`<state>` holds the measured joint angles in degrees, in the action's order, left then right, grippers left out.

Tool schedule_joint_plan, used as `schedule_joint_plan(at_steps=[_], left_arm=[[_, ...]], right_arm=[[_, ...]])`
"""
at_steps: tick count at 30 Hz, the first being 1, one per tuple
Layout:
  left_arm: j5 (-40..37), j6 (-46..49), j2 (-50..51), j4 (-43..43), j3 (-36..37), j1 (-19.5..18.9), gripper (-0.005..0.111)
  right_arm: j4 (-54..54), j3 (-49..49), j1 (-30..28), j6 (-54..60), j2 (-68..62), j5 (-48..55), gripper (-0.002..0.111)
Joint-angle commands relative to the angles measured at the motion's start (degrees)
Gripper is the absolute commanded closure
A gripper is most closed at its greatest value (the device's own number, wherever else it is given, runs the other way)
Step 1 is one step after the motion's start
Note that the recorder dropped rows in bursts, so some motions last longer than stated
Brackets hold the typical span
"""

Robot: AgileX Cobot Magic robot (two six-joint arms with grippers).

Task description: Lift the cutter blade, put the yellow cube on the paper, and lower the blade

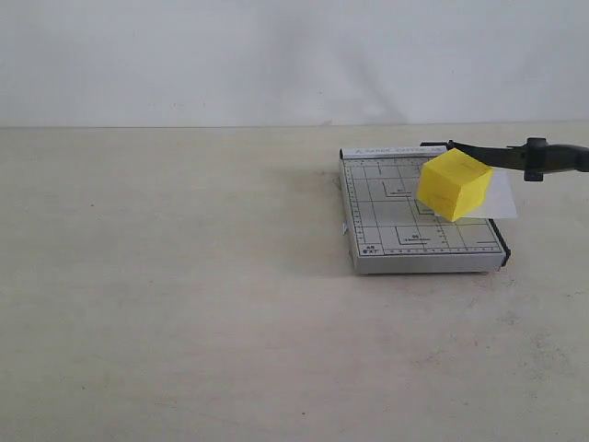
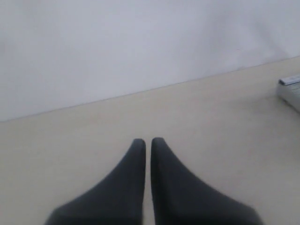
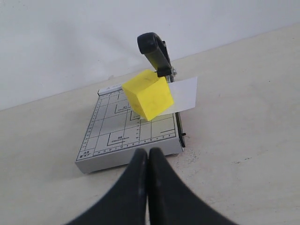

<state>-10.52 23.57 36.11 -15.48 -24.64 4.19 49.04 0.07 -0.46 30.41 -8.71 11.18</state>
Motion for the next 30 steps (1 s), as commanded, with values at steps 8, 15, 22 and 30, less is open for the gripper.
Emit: schedule_joint_plan(at_steps=[8, 15, 22, 30], left_arm=[[4.9, -0.4, -18.8, 1.4, 14.8, -6.4, 0.102], [2.0, -17.7, -19.1, 1.1, 21.8, -6.4, 0.102], [2.8, -17.9, -19.3, 5.1, 23.9, -5.5, 0.102], [0.4, -17.9, -19.8, 12.0, 23.9, 1.7, 0.102]], right_arm=[[0.7, -0.1, 0.0, 0.1, -0.1, -4.5, 0.108], [-0.5, -12.9, 0.0, 6.3, -1.0, -9.0, 0.108], [-1.7, -27.8, 0.0, 16.2, -17.9, 1.3, 0.108], [-27.8, -51.4, 0.0, -6.6, -46.6, 27.6, 0.108]])
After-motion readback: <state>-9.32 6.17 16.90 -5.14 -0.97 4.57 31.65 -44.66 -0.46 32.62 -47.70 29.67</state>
